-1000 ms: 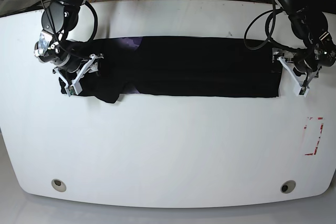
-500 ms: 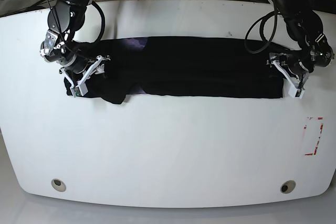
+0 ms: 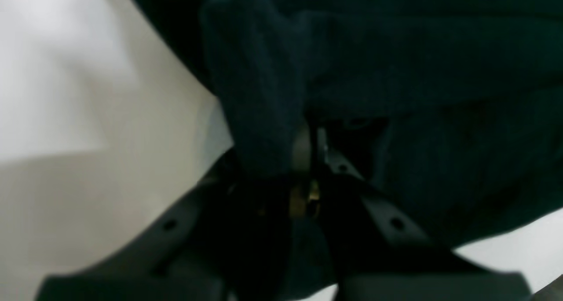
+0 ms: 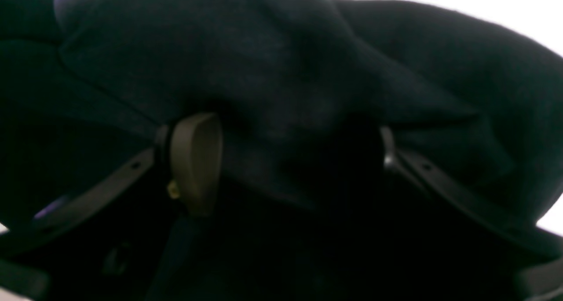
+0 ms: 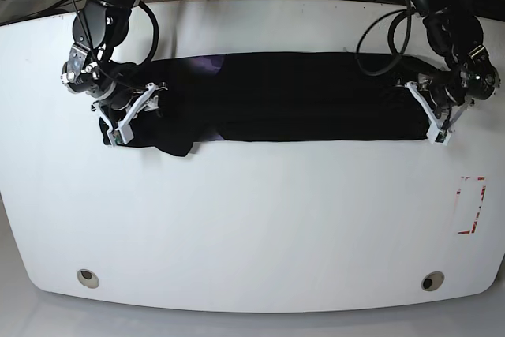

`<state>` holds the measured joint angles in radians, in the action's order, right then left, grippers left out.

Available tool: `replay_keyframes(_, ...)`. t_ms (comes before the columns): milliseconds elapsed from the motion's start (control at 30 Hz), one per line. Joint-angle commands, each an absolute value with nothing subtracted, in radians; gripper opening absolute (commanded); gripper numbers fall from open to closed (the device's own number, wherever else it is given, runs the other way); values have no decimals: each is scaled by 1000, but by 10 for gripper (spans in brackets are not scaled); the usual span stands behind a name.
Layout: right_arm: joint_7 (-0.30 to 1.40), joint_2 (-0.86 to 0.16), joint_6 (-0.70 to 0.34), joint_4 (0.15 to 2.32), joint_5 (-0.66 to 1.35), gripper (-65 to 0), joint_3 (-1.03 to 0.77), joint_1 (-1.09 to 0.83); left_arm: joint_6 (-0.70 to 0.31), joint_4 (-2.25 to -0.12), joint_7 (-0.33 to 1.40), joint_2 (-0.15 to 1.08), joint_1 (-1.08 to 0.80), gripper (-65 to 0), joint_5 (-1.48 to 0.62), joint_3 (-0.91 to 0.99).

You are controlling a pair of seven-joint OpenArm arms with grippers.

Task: Fold the T-shirt properly
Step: 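Fold the strip end with the left gripper toward the right gripper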

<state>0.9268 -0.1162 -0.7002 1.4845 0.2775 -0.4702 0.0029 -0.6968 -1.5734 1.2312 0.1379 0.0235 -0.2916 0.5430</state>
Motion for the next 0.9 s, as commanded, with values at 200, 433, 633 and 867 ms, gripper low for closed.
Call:
replay_keyframes(200,949,-122,-698,1491,268,-227,-470,7,-698,-1897,1205,157,-28,-625,-314,186)
replay_keyframes(433,949,-120,-698,1491,268,-227,-470,7,-698,-1905,1204,148,16,-622,-315,-50)
replay_keyframes(633,949,-120,-698,1489,268,-227,-470,7,-698,-1833,1204,108,59,-621,-315,-177)
replay_keyframes(867,949,-120,-698,1489,268,-227,-470,7,-691,-1713,1204,76,122,-569,-315,-265)
